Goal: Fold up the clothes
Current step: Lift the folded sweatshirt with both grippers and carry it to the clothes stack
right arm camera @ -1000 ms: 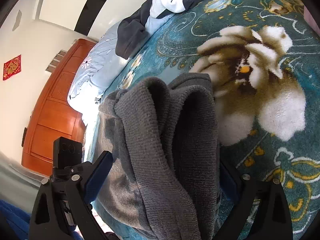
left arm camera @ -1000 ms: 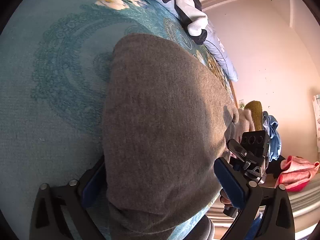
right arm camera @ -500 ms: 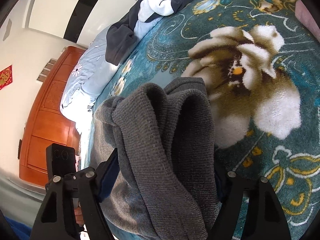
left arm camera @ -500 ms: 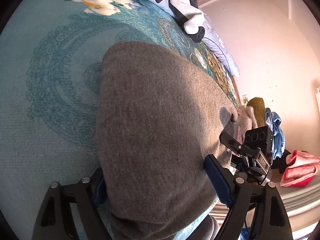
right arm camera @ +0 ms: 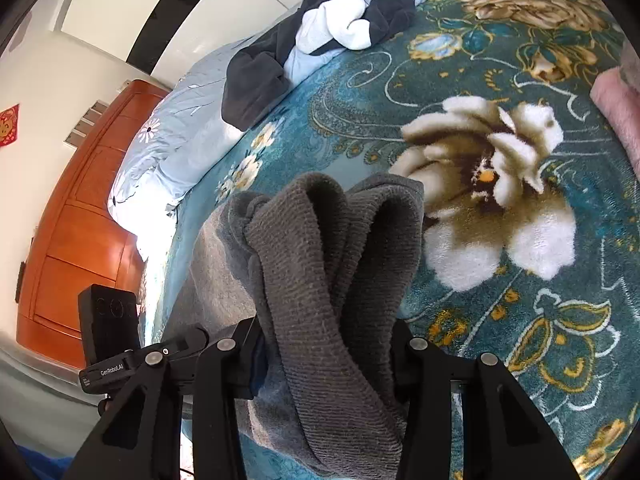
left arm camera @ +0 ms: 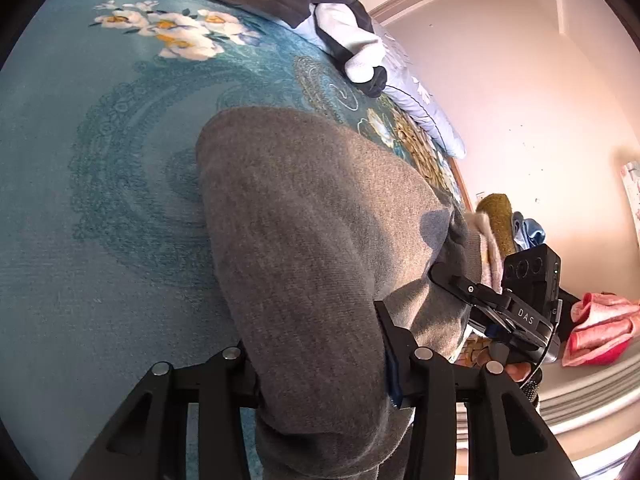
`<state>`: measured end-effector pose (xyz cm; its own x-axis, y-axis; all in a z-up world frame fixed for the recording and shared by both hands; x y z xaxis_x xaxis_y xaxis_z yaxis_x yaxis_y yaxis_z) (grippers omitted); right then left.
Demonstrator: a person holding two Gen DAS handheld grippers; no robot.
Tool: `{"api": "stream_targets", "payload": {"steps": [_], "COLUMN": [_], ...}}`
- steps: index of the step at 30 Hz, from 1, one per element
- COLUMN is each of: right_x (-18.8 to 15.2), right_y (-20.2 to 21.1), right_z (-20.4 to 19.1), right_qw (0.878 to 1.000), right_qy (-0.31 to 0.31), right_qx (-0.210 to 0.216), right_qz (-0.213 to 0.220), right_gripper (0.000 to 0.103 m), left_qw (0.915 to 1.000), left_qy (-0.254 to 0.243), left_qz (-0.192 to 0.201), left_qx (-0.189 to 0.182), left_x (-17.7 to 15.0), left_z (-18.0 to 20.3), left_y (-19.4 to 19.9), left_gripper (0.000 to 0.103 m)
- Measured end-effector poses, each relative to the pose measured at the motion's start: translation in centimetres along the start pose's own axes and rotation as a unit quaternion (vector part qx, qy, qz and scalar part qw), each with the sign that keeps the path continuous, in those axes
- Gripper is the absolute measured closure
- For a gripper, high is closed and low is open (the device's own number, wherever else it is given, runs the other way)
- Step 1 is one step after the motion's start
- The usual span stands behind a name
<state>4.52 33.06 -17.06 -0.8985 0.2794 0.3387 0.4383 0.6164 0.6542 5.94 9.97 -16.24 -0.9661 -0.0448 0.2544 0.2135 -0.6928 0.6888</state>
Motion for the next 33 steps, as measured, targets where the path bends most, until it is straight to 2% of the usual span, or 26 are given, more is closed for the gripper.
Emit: {"api": "stream_targets", "payload": {"steps": [7, 14, 19, 26, 33], "right_x": [-0.2, 1.3, 3.1, 5.3, 6.9], "right_y": [3.7, 9.9, 15.8, 24.5, 32.6], "right_z": [-2.7, -5.8, -8.0, -9.8, -8.6], "right_qw": [0.999, 0.996, 0.99, 0.982, 0.978], "right_qy": [0.026, 0.061, 0.088, 0.113, 0.116], "right_qx": [-0.001, -0.019, -0.036, -0.064, -0.087], "right_qz": [0.028, 0.066, 0.1, 0.134, 0.152], "right_gripper": [0.058, 0.058, 0.058, 0.058, 0.058], "left_qw": [0.9989, 0.9921, 0.983, 0.963, 0.9468], "left_qy": [-0.036, -0.1, -0.147, -0.226, -0.273], "left_qz": [0.023, 0.038, 0.037, 0.056, 0.046], "left_qx": [-0.021, -0.066, -0.102, -0.135, -0.164], "left_x": [-0.6, 0.4, 1.6, 2.4, 3.1], "left_z": [3.5, 9.1, 14.0, 23.0, 31.5], "left_y": [3.0, 5.1, 6.8, 8.3, 6.8], "left_gripper": [0.058, 0.058, 0.058, 0.058, 0.058]}}
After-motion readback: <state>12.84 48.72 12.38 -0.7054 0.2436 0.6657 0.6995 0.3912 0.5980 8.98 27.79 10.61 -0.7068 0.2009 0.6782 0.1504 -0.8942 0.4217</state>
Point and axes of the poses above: each gripper's, at about its wrist camera, not at the fingertips, and y roughly against the way its jaws point, z to its right, x to its top, the point moved 5 cm from there along -y, roughly the way its jaws point, and after that the axes turned 4 degrees about x, right-handed, at the moved point
